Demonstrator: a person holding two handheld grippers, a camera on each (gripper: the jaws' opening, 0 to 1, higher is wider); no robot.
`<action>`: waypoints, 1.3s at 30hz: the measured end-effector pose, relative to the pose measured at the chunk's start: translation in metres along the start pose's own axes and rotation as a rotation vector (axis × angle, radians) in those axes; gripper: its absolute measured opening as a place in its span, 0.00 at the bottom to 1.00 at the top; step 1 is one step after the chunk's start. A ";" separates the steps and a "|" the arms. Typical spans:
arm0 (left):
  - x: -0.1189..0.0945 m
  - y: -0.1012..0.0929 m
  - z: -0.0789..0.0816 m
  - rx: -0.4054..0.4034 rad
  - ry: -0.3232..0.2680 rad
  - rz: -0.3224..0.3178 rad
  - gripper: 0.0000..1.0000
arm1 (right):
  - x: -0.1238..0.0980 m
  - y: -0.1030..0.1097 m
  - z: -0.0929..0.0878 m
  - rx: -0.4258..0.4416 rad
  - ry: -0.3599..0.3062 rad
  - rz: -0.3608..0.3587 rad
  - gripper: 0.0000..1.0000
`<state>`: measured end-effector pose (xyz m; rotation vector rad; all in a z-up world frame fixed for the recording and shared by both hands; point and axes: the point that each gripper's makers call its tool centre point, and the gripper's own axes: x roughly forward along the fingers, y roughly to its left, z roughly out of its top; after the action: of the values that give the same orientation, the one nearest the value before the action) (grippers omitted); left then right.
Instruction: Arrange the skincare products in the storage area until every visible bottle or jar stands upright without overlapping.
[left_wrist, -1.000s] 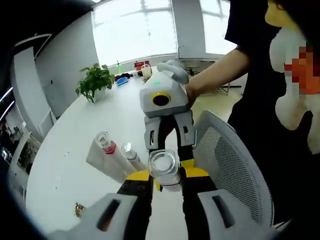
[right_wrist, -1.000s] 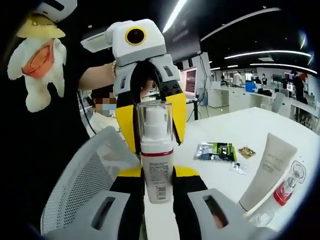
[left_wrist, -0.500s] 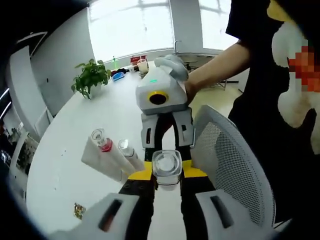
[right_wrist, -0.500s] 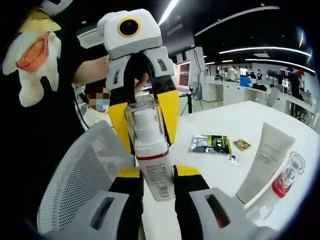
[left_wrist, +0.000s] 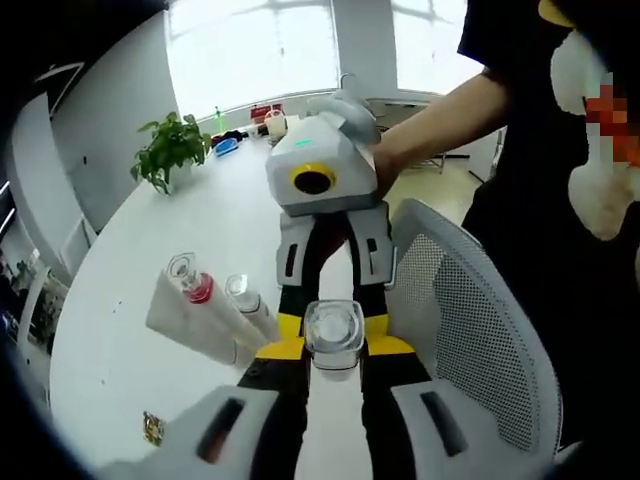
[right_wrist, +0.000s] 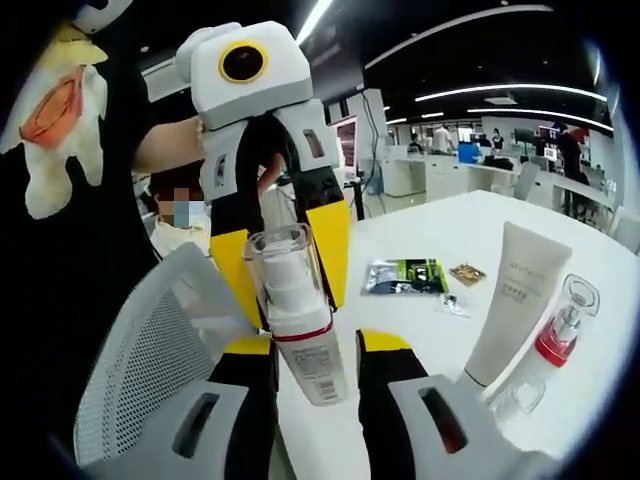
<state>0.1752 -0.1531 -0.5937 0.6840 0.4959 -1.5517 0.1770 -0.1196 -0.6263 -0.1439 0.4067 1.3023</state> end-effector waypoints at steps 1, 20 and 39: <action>0.001 0.000 -0.001 0.001 0.002 -0.002 0.20 | 0.000 -0.001 -0.001 0.003 0.001 -0.008 0.32; 0.029 0.011 -0.031 -0.041 0.025 0.014 0.20 | -0.013 -0.006 -0.020 0.079 0.024 -0.112 0.53; 0.053 0.027 -0.058 -0.069 0.043 0.043 0.20 | -0.027 -0.008 -0.042 0.133 0.080 -0.245 0.70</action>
<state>0.2090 -0.1557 -0.6696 0.6720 0.5613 -1.4755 0.1697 -0.1602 -0.6556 -0.1294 0.5260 1.0277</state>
